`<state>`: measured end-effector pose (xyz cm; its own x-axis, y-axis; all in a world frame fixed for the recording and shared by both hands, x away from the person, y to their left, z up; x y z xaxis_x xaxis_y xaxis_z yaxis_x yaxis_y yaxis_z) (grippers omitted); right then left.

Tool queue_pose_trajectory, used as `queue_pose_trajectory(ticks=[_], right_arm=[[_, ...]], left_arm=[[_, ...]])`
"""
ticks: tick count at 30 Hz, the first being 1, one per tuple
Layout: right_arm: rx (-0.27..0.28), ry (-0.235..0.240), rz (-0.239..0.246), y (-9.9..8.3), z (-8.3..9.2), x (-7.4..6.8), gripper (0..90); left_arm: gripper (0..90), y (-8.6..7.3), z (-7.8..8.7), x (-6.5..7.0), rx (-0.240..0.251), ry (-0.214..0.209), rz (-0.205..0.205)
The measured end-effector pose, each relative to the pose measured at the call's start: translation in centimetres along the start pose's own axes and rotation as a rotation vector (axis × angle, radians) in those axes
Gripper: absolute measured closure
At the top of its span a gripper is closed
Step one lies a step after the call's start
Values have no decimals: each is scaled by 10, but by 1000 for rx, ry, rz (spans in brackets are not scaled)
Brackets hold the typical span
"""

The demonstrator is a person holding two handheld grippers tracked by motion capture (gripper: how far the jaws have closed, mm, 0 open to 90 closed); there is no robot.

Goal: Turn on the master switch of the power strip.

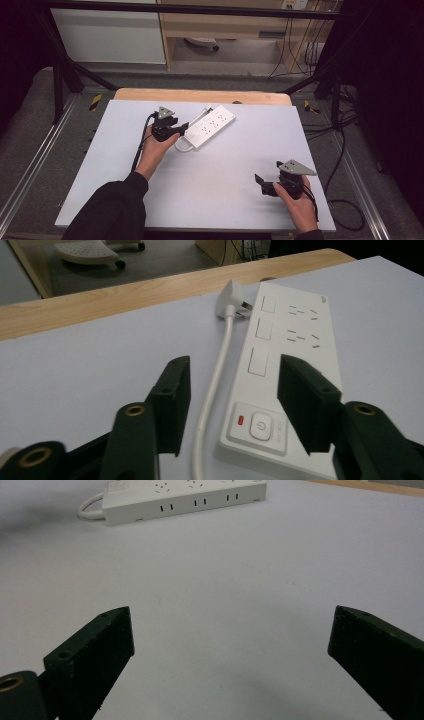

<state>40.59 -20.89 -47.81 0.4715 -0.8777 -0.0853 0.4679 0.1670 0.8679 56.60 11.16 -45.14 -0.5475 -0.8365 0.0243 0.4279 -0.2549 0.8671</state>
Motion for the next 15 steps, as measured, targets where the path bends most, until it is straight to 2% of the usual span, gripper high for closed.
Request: queue_pose_trajectory(ticks=[6, 15], right_arm=[[-2, -1, 4, 0, 0, 0, 49], [-2, -1, 5, 0, 0, 0, 49]], left_arm=[[686, -1, -3, 3, 2, -27, 10], [833, -2, -6, 6, -16, -43, -27]])
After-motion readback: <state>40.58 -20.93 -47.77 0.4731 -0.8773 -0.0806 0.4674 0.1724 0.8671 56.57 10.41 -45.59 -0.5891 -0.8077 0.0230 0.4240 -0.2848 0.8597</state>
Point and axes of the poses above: each handheld gripper's, and its own axes: z roughly backward along the jaws, y roughly out of its top, x roughly to its right, the point moved 8 cm from there along -z, roughly forward along the jaws, and after that the axes turned 3 degrees about -z, right-handed, at the moved point
